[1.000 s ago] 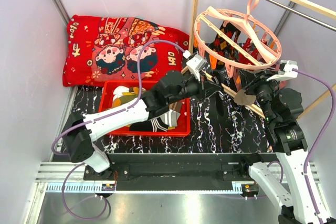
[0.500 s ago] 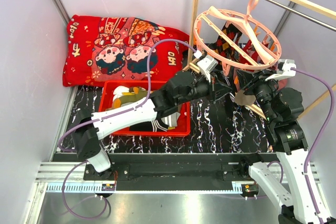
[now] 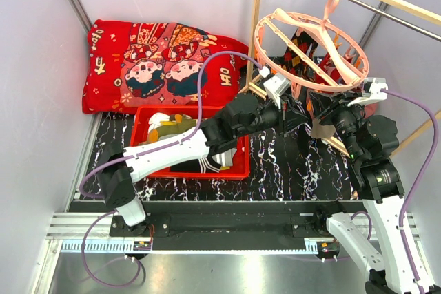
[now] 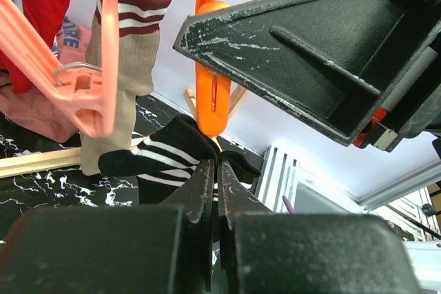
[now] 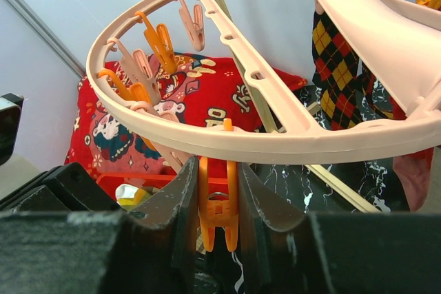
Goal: Clip the socks to the hanger
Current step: Clamp the sock onto the hanger.
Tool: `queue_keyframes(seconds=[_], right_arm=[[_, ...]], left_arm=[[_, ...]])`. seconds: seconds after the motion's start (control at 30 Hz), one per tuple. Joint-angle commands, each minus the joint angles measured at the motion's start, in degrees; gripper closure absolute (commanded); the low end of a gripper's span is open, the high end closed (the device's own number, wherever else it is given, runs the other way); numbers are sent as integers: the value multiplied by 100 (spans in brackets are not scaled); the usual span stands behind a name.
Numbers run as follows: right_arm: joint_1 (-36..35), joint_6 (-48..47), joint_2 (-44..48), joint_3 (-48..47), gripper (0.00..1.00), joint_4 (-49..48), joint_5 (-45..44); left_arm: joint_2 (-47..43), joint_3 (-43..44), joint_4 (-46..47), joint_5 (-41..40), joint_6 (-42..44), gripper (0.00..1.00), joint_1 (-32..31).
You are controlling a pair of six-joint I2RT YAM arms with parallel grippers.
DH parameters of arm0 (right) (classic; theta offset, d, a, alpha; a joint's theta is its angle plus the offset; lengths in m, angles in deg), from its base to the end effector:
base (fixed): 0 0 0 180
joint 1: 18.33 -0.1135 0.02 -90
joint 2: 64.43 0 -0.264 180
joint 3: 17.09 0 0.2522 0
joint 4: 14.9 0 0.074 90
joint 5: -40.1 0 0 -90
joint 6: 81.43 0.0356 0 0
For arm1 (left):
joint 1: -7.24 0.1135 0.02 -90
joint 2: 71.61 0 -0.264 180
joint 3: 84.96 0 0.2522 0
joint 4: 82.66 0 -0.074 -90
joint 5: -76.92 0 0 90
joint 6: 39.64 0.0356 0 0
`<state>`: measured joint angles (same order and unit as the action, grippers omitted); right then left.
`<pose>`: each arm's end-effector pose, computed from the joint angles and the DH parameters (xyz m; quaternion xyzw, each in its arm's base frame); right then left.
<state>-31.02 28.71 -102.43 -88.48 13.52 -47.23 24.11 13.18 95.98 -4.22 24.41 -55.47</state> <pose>0.1281 0.0305 0.4243 0.0268 0.6753 0.2233 0.7024 0.1819 -0.3646 0.3889 0.2725 0.6454 -0.5359 0.4711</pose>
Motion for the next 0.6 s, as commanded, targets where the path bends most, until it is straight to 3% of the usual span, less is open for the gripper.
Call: queue_keyframes(seconds=[0.0,0.57], right_arm=[[21,-107,21,-170,100,-156,57],[12,-133,12,-231,100,-173,101]], left_arm=[[-45,316,236,63,99,100,-39],[148,580,-115,28,205,100,-65]])
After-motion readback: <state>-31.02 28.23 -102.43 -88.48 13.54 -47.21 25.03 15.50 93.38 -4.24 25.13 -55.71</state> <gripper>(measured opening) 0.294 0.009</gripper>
